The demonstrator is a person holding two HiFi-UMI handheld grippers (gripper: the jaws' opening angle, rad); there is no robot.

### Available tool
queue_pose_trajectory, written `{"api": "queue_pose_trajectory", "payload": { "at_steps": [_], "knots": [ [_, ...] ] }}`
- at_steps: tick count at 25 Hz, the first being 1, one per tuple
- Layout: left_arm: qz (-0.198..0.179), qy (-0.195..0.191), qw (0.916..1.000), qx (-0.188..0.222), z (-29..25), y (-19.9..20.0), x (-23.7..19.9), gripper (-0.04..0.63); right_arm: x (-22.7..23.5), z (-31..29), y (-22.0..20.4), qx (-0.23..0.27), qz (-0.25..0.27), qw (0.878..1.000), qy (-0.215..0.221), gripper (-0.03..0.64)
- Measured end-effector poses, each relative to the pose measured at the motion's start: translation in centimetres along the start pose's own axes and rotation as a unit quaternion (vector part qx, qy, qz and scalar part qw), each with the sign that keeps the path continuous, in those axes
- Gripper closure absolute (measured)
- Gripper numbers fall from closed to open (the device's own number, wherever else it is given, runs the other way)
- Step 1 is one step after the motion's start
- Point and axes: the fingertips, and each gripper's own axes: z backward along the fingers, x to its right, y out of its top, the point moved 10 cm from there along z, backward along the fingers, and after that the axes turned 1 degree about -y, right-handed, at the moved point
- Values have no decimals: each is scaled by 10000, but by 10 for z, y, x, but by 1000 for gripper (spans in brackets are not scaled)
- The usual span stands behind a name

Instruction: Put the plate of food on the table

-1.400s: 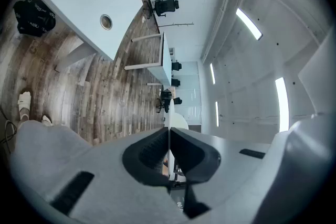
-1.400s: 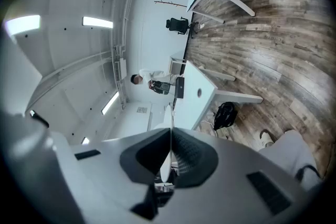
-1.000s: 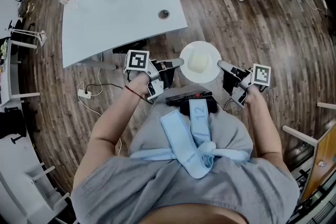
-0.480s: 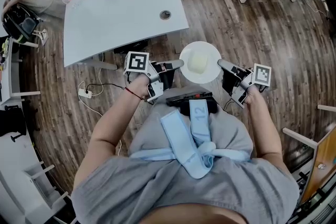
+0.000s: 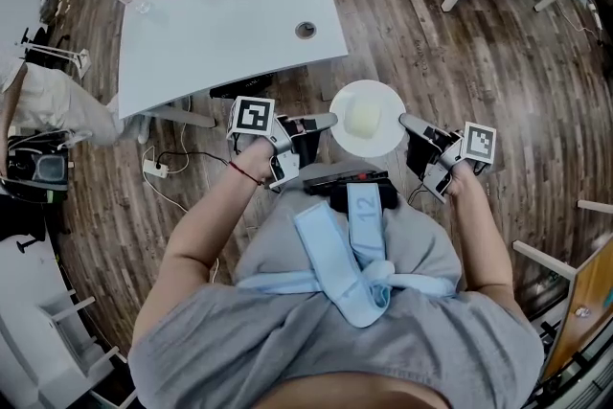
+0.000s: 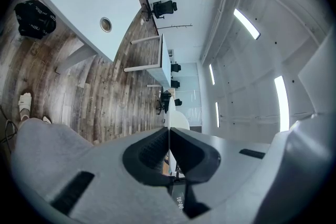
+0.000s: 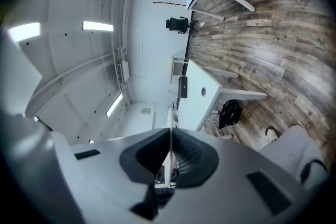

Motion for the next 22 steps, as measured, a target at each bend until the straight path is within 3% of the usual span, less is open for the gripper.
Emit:
{"api": "queue_pose_trajectory", "payload": {
  "at_steps": [10,22],
  "knots": [
    [110,-73,9997,193,8,-11,0,569,-1,-6,1,-268,69,9996,-50,581],
    [188,-42,9963,838,33,-9,-13,569,1,-48,17,-913,252,9955,-83,581]
  ]
}}
